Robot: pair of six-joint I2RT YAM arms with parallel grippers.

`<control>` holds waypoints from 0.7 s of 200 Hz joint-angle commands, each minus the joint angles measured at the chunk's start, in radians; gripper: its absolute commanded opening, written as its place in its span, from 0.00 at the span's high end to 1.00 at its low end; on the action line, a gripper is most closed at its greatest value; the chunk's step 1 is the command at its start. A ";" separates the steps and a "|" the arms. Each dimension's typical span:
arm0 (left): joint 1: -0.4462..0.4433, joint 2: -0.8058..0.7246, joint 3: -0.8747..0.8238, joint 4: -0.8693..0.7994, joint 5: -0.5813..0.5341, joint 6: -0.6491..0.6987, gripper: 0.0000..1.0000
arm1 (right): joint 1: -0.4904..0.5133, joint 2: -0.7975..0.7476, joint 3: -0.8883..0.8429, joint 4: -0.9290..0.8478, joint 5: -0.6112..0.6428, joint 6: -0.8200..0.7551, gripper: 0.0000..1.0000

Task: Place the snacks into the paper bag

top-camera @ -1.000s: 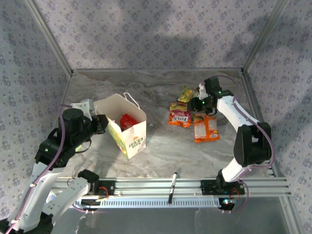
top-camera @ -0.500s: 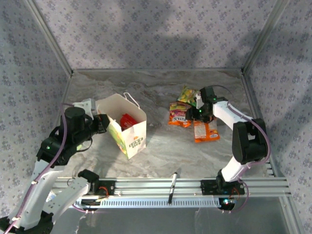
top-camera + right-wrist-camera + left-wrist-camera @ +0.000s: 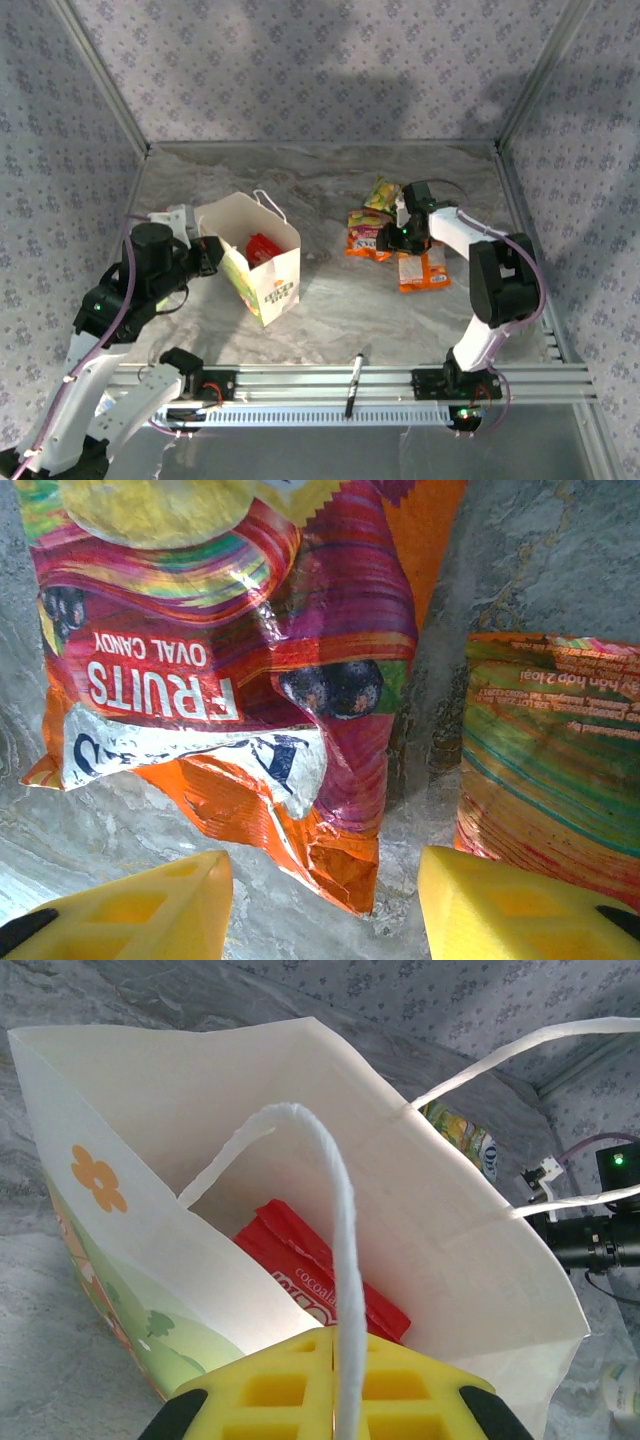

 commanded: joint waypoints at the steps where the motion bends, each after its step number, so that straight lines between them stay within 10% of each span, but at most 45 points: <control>1: 0.007 -0.012 -0.007 0.009 0.005 0.014 0.94 | 0.008 0.025 0.008 0.003 0.008 0.021 0.46; 140: 0.008 -0.009 -0.006 0.015 0.017 0.006 0.94 | 0.035 0.099 0.037 0.054 0.033 0.052 0.60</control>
